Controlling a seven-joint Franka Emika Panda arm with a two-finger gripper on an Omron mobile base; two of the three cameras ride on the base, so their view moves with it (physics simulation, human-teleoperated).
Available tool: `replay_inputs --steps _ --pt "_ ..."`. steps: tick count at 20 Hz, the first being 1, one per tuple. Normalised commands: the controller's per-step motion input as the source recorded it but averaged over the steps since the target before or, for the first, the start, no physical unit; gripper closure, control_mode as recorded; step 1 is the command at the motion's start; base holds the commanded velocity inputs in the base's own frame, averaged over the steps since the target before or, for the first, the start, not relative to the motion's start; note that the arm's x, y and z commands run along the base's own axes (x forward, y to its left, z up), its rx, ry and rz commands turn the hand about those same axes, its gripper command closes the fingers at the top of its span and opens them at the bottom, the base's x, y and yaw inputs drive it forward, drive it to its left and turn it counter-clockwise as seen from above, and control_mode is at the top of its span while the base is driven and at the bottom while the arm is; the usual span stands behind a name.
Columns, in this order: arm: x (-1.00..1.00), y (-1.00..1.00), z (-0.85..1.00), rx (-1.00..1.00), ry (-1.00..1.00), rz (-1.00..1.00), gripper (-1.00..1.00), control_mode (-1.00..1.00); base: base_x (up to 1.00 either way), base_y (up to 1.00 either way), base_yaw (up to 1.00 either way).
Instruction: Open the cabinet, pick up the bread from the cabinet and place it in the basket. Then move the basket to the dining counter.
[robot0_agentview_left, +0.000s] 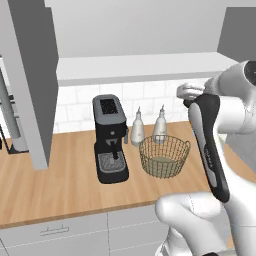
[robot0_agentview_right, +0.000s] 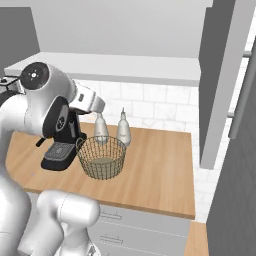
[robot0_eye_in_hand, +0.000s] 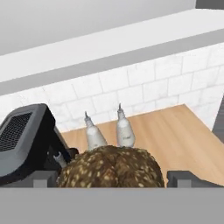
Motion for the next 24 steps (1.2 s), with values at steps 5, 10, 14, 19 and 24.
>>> replay_inputs --steps 5,10,14,19,24 --pt "-0.7 0.42 -1.0 0.0 0.0 -0.02 1.0 -1.0 0.0 0.0 0.0" --pt "0.17 0.04 -0.98 0.01 0.0 0.0 1.0 -1.0 0.0 0.0 0.0" --pt "0.22 0.0 -0.89 0.01 0.03 0.0 1.0 -1.0 0.0 0.0 0.0" --pt "0.52 0.0 -0.89 0.0 0.01 0.0 1.0 -1.0 0.0 0.0 0.0" --pt "0.95 -0.02 -0.46 0.01 0.01 0.0 1.0 -1.0 0.0 0.0 0.0"
